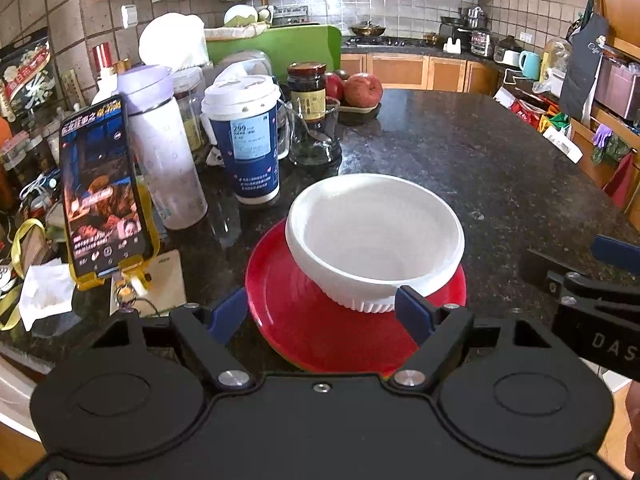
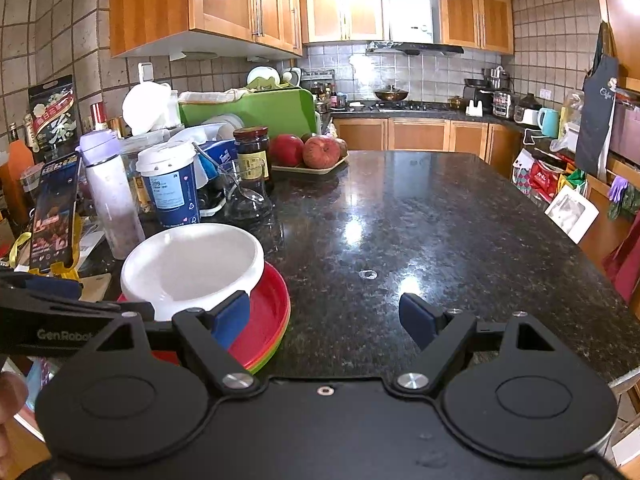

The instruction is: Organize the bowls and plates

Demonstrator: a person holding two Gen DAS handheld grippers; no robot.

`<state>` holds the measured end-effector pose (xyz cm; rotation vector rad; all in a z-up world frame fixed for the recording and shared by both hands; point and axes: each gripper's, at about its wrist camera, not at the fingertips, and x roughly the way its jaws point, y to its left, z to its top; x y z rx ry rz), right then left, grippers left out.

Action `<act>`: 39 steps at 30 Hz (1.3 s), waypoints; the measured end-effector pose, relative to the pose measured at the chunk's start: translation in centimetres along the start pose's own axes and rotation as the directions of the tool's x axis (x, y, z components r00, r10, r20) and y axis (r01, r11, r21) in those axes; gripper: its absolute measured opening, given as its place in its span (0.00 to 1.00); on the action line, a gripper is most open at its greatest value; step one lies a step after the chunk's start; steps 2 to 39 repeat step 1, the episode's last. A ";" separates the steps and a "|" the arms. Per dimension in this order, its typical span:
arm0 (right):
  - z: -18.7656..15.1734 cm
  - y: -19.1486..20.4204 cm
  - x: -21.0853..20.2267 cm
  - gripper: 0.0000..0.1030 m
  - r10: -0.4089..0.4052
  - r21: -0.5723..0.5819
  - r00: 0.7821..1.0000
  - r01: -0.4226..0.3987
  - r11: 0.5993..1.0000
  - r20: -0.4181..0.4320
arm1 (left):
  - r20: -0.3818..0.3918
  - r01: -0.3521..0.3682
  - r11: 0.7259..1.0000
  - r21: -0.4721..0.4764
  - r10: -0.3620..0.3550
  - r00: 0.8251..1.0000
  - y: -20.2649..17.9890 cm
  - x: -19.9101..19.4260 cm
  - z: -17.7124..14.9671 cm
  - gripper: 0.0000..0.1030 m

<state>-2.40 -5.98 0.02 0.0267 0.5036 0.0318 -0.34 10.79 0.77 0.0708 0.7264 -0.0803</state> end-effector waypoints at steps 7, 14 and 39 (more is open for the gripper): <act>0.0 -0.1 0.2 0.82 -0.001 0.003 1.000 0.001 1.000 -0.001 | 0.003 0.002 1.000 0.004 -0.002 1.000 0.0 0.1 0.1 0.79; 0.0 -0.1 0.2 0.82 -0.001 0.003 1.000 0.001 1.000 -0.001 | 0.003 0.002 1.000 0.004 -0.002 1.000 0.0 0.1 0.1 0.79; 0.0 -0.1 0.2 0.82 -0.001 0.003 1.000 0.001 1.000 -0.001 | 0.003 0.002 1.000 0.004 -0.002 1.000 0.0 0.1 0.1 0.79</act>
